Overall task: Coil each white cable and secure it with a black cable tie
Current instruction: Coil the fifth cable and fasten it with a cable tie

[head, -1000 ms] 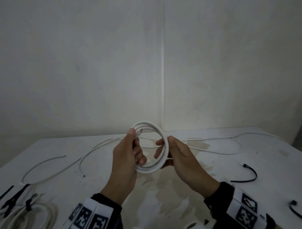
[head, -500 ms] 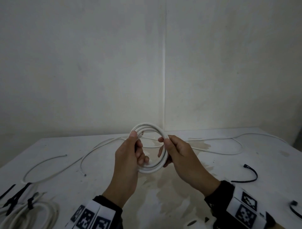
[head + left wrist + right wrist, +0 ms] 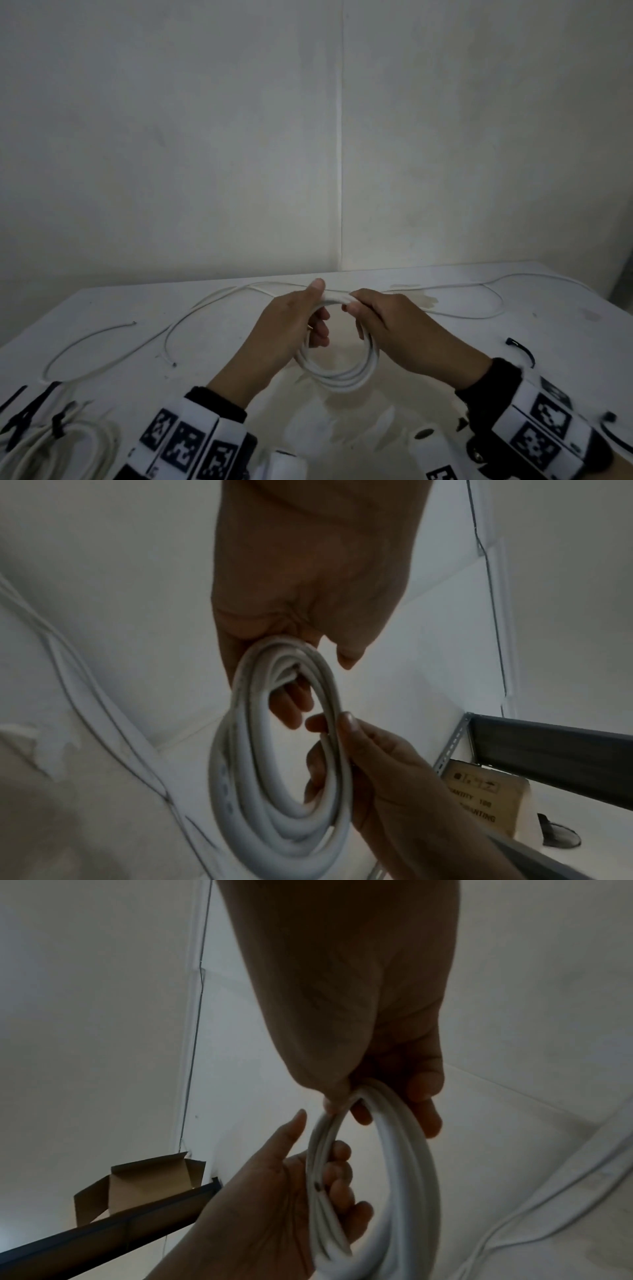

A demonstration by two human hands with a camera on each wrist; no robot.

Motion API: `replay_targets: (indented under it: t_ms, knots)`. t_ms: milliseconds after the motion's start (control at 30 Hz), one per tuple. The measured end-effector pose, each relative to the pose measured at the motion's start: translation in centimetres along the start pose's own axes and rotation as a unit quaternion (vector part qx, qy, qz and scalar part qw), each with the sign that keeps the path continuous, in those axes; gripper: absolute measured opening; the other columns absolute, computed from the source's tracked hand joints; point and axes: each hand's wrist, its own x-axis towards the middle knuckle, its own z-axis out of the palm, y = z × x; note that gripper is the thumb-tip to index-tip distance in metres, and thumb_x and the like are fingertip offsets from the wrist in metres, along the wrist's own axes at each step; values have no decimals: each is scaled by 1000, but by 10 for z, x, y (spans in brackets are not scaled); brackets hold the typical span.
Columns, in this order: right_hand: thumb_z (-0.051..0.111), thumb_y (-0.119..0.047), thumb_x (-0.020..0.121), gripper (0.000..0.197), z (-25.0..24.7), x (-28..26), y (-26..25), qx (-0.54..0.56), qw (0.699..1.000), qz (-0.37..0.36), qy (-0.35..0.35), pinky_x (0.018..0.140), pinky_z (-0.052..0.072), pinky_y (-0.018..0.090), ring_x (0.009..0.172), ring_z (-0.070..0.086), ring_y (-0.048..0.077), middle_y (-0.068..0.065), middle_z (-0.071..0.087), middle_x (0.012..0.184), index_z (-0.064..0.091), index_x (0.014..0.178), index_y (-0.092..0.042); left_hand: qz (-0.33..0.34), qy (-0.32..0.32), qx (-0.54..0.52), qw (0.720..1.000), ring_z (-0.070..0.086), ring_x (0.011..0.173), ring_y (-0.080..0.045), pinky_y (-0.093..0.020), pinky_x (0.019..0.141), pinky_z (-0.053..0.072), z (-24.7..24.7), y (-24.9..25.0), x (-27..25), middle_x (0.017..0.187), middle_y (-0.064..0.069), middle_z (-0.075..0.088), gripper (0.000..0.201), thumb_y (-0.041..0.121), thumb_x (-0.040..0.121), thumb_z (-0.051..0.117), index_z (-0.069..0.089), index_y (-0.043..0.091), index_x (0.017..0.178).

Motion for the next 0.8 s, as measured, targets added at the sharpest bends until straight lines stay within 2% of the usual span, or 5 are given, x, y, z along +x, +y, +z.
replay_targets:
  t_ms: [133,267,567,700,800]
  knots:
    - [35,-32,98,31,-7,-5,5,-22,999,-3,-32,57,36,16,54,46,3,-9,52,64,54,82,-13,-16,-26,-19,999,42,37,-11,-22,46,42,14,-4,2,43,3,39,46,40,94,42,52,7,64]
    - [36,-30,98,31,-11,-12,13,-14,1000,6,-23,55,36,15,54,47,1,-9,51,62,53,80,-13,-31,-20,-92,995,28,35,-10,-20,38,31,32,-6,1,40,7,30,42,35,94,46,46,8,62]
    - [38,-27,98,22,-25,-32,36,1,999,31,26,53,36,15,53,48,1,-9,51,62,50,81,-19,-58,-102,-143,983,20,34,-8,-17,36,22,64,-1,9,41,7,22,41,36,94,45,45,9,63]
    - [38,-25,98,25,-34,-46,50,-19,998,42,38,54,34,18,54,45,7,0,54,69,56,96,-8,-78,-159,-136,975,20,35,-8,-16,37,23,82,4,13,43,4,21,43,40,92,46,46,9,62]
    - [39,-21,98,27,-42,-55,61,-24,997,42,54,54,33,16,54,44,5,3,55,71,56,100,-1,-86,-155,-143,974,18,34,-8,-15,36,21,101,2,15,44,5,18,42,37,92,47,41,12,58]
